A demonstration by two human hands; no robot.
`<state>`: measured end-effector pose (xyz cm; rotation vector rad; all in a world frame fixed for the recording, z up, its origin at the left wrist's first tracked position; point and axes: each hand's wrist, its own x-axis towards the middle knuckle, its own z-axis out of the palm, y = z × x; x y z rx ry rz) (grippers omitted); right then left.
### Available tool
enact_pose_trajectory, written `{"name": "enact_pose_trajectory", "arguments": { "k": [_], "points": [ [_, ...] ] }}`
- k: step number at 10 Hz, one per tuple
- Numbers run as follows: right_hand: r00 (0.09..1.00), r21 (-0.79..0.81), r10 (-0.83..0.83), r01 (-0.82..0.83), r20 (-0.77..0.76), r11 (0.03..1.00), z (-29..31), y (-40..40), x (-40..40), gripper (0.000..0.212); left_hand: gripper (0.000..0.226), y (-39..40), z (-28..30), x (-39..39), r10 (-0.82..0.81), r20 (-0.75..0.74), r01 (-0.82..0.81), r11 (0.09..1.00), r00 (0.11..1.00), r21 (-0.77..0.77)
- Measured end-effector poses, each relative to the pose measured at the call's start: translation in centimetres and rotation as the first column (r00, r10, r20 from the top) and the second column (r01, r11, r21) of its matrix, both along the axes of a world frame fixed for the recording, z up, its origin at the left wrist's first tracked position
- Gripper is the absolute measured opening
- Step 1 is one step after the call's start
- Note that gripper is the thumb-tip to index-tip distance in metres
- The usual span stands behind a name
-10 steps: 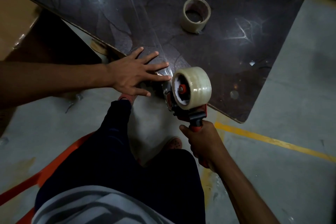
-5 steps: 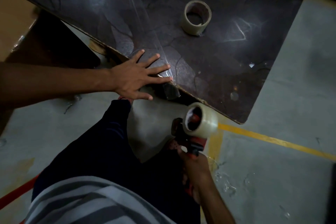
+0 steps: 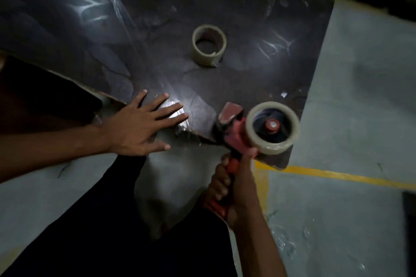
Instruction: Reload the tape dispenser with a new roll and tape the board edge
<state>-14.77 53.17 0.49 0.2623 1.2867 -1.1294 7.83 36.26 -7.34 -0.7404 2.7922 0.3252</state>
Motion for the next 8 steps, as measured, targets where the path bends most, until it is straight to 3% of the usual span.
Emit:
{"name": "enact_pose_trajectory", "arguments": {
  "k": [2,3,4,5,6,7,8],
  "points": [
    [0.968,-0.277,-0.231,0.248,0.092,0.928,-4.4,-11.4,-6.3,0.074,0.09,-3.5,-1.4,-1.7,0.199,-0.032,-0.2,0.979,0.979,-0.039],
    [0.96,-0.289,-0.263,0.279,0.096,0.916,-6.0,-15.3,-8.1,0.074,0.094,-5.6,-1.8,-2.2,0.247,-0.038,-0.248,0.967,0.968,-0.052],
    [0.973,-0.233,-0.229,0.229,0.029,0.945,-6.4,-17.9,-9.0,0.073,0.099,-6.8,-1.8,-2.4,0.275,-0.023,-0.276,0.958,0.961,-0.075],
    [0.961,-0.021,0.086,-0.095,-0.261,0.995,-6.1,-19.0,-10.2,0.078,0.1,-7.7,-1.4,-2.5,0.269,0.001,-0.269,0.961,0.963,-0.069],
    [0.617,0.313,0.517,-0.415,-0.593,0.854,-4.4,-18.3,-11.1,0.08,0.1,-7.5,-0.7,-2.5,0.265,0.046,-0.263,0.964,0.963,-0.045],
    [0.025,0.651,0.702,-0.351,-0.712,0.673,-0.8,-17.2,-11.0,0.064,0.1,-8.9,1.1,-2.2,0.283,0.006,-0.282,0.959,0.959,-0.02],
    [-0.115,0.514,0.502,-0.24,-0.857,0.824,3.7,-18.7,-9.1,0.046,0.098,-11.9,4.1,-2.3,0.3,-0.104,-0.303,0.953,0.948,-0.015]
  ]
}}
